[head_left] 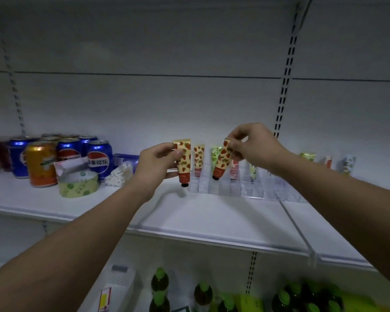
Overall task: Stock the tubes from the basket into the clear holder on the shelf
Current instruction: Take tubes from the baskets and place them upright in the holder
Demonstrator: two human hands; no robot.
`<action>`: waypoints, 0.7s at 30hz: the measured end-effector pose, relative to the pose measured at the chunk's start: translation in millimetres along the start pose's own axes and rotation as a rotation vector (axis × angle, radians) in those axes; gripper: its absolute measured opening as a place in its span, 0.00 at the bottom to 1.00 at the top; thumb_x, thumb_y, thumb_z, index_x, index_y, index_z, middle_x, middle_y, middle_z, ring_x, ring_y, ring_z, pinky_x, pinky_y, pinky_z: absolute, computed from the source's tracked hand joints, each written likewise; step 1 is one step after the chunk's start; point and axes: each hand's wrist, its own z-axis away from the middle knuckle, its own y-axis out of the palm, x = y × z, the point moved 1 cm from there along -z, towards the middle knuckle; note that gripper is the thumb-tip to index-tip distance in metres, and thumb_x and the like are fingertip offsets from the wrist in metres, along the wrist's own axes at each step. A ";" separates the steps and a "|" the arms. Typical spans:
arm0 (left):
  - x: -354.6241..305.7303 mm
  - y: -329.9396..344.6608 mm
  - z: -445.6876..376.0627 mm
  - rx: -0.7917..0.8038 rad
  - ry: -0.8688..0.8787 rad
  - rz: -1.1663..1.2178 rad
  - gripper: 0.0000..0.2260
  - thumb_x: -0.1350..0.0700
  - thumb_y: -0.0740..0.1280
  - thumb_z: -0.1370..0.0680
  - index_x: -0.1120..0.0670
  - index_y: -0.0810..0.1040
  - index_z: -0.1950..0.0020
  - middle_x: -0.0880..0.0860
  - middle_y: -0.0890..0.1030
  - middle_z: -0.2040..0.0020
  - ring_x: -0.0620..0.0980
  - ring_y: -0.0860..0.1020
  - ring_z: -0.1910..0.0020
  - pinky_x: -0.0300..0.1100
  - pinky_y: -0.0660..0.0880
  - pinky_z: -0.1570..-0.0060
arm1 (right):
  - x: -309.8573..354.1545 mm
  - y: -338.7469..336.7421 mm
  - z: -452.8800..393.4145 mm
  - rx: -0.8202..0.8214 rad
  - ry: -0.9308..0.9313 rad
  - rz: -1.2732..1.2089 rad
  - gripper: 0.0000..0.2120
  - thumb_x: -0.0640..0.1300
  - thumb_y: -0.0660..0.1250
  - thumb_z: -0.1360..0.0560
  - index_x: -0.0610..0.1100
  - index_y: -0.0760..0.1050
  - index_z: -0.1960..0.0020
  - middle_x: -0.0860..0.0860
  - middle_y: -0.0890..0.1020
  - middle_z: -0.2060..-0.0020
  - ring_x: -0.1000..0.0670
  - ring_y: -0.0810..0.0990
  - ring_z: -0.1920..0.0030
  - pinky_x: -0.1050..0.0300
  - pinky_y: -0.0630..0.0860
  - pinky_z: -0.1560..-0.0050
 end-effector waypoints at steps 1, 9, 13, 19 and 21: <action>5.1 2.5 -9.7 -0.019 0.004 0.017 0.06 0.59 0.70 0.23 0.46 0.80 0.53 0.46 0.85 0.59 0.46 0.84 0.61 0.37 0.79 0.67 | -1.5 4.4 -7.9 -0.030 -0.001 0.002 0.04 0.37 0.65 0.21 0.41 0.79 0.51 0.45 0.82 0.60 0.51 0.82 0.64 0.68 0.76 0.71; 49.9 24.4 -62.8 -0.178 0.020 0.281 0.16 0.59 0.70 0.24 0.55 0.77 0.36 0.49 0.83 0.53 0.43 0.84 0.60 0.36 0.79 0.65 | -13.3 42.3 -60.6 -0.176 -0.069 0.171 0.06 0.37 0.63 0.20 0.43 0.78 0.48 0.48 0.80 0.57 0.52 0.81 0.60 0.61 0.79 0.62; 63.8 26.3 -78.1 -0.170 -0.011 0.386 0.18 0.58 0.70 0.24 0.56 0.76 0.35 0.52 0.84 0.50 0.46 0.84 0.57 0.37 0.80 0.62 | -14.6 58.0 -83.3 -0.167 -0.096 0.266 0.07 0.36 0.62 0.20 0.43 0.78 0.46 0.45 0.81 0.53 0.47 0.81 0.54 0.52 0.82 0.53; 73.0 19.9 -85.8 -0.112 -0.007 0.447 0.16 0.58 0.70 0.24 0.56 0.78 0.36 0.51 0.85 0.51 0.47 0.84 0.54 0.36 0.79 0.62 | -20.2 76.8 -106.5 -0.136 -0.114 0.433 0.09 0.35 0.62 0.20 0.40 0.79 0.44 0.44 0.81 0.52 0.46 0.81 0.53 0.52 0.81 0.51; 73.8 22.0 -86.5 -0.099 -0.004 0.443 0.16 0.58 0.70 0.24 0.55 0.78 0.37 0.52 0.85 0.49 0.48 0.84 0.54 0.36 0.80 0.62 | -24.2 80.6 -111.7 -0.108 -0.096 0.459 0.10 0.35 0.61 0.20 0.40 0.79 0.43 0.44 0.81 0.52 0.45 0.82 0.53 0.52 0.81 0.51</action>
